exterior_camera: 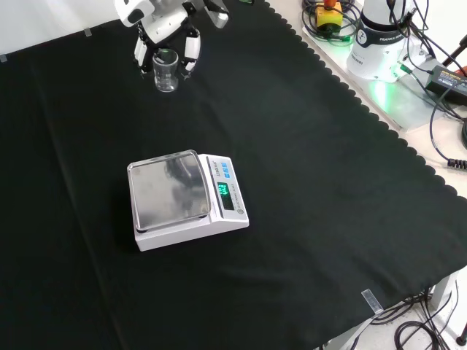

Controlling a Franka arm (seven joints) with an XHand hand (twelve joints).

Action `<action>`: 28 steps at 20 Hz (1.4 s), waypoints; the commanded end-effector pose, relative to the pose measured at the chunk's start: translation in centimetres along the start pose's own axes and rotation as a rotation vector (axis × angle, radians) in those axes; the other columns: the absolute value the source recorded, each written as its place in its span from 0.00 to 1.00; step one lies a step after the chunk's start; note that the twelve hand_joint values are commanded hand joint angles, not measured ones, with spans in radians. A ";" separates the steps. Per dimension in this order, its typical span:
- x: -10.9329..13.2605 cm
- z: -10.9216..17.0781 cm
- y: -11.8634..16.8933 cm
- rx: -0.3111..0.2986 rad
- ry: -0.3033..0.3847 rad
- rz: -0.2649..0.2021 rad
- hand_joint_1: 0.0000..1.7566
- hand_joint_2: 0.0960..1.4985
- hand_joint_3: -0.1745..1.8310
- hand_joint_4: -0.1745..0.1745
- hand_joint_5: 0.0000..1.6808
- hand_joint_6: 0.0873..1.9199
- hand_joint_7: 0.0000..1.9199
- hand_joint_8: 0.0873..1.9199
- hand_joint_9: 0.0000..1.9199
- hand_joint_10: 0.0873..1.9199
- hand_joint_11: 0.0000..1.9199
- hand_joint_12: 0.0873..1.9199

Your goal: Put the beaker on the electronic balance.

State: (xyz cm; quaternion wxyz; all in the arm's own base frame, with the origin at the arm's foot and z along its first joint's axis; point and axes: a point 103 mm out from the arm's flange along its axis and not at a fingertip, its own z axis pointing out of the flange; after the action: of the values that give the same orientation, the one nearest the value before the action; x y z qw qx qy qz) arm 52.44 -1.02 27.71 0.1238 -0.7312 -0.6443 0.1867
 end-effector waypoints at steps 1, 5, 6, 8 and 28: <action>3.8 -0.4 1.3 0.009 -0.007 -0.045 0.52 0.50 0.43 0.00 0.42 0.28 0.47 0.43 0.57 0.28 0.61 0.47; 6.5 -0.8 2.5 0.012 -0.012 -0.068 0.51 0.50 0.43 0.00 0.42 0.28 0.47 0.43 0.57 0.28 0.60 0.49; 7.1 -0.9 2.8 0.013 -0.013 -0.074 0.51 0.50 0.43 0.00 0.42 0.28 0.47 0.43 0.57 0.29 0.60 0.49; 8.3 -1.0 3.4 0.014 -0.013 -0.085 0.51 0.50 0.43 0.00 0.42 0.28 0.46 0.43 0.57 0.29 0.60 0.49; 13.3 0.9 5.7 0.067 -0.025 -0.207 0.50 0.49 0.44 0.00 0.41 0.28 0.46 0.43 0.56 0.30 0.57 0.51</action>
State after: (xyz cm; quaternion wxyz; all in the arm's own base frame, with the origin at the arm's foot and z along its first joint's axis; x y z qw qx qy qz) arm 58.35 9.08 24.74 0.1431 -0.6783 -0.6944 0.1927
